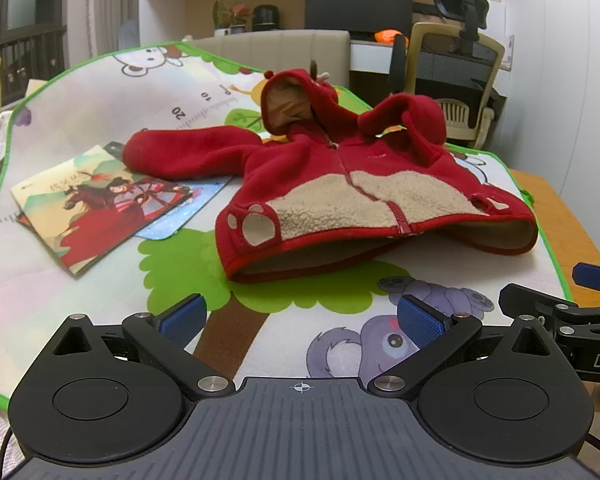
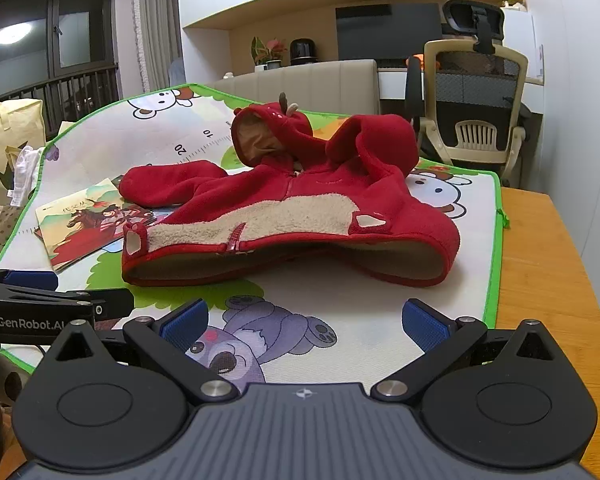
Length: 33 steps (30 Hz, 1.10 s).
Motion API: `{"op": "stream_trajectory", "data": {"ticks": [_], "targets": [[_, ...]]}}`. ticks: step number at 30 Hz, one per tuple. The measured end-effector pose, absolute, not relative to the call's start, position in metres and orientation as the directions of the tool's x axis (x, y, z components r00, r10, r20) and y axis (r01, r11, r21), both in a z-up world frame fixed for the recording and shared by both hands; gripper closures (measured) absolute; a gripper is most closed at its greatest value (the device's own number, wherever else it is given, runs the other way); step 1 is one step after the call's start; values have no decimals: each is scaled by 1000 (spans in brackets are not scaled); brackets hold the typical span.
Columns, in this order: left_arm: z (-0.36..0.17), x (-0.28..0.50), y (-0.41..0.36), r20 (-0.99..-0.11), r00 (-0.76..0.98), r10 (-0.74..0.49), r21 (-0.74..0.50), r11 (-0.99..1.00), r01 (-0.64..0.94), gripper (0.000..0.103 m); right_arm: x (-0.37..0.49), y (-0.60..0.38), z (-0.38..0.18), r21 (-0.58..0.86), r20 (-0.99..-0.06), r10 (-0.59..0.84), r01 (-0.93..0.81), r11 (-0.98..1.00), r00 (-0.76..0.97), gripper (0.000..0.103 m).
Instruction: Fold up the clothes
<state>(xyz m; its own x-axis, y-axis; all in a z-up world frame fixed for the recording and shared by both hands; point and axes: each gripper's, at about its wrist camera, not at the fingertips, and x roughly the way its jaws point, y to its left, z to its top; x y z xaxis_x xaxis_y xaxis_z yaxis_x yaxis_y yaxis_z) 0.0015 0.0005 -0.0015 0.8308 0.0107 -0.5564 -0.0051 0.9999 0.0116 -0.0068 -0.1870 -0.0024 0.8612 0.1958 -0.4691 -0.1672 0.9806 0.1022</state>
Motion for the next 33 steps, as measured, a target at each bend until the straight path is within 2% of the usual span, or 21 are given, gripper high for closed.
{"op": "stream_trajectory", "data": {"ticks": [33], "targets": [[-2, 4, 2, -566, 824, 10, 8, 1000, -6, 0, -5, -186, 0, 91, -472, 195, -172, 981, 860, 0]]}}
